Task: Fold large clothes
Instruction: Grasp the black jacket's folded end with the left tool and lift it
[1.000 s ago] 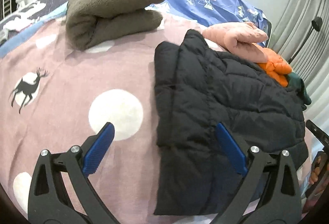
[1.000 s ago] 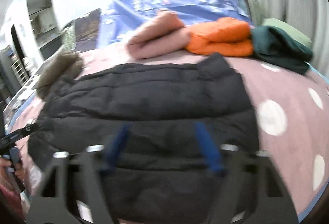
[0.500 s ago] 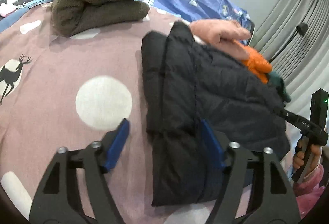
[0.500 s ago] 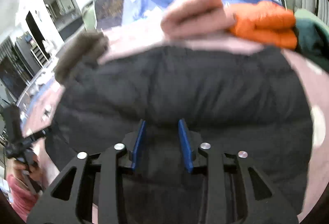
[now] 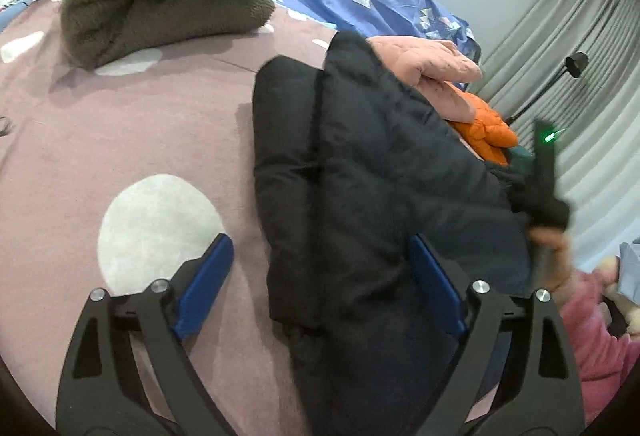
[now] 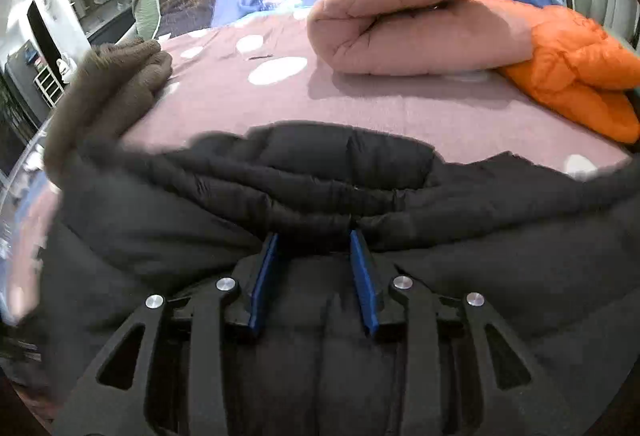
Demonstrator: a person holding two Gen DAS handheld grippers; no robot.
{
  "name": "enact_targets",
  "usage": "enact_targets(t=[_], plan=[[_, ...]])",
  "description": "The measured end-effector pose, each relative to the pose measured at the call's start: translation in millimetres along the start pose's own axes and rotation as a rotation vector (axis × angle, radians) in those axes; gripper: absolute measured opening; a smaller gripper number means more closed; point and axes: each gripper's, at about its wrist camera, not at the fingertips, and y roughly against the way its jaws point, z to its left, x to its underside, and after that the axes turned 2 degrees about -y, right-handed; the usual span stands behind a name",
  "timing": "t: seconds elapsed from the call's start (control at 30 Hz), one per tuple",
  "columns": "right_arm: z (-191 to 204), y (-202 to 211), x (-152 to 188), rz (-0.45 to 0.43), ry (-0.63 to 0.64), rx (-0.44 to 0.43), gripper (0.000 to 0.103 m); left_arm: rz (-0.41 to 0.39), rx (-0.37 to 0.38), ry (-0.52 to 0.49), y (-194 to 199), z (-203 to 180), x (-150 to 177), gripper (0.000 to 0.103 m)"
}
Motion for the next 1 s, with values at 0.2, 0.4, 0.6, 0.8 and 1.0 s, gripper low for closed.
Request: enact_targets(t=[0.2,0.4,0.6,0.8,1.0], plan=[[-4.0,1.2,6.4,-0.040,-0.020,-0.034,0.036,0.015,0.053,-0.017,-3.7,-1.4,-0.1,0.089],[-7.8,1.7,8.4,-0.052,-0.032,-0.057,0.037,0.042,0.156,-0.004,-12.3,-8.4,2.6,0.055],[-10.5,3.1,9.4,-0.055,-0.046,-0.078,0.037,-0.050,0.277,0.040,10.8,-18.6,-9.3,0.023],[-17.8,4.2,9.7,-0.062,-0.080,-0.128,0.037,-0.132,0.364,-0.136,38.2,-80.7,-37.5,0.020],[-24.8,11.1,7.7,-0.068,-0.119,-0.176,0.037,-0.104,0.395,-0.322,35.8,-156.2,-51.5,0.020]])
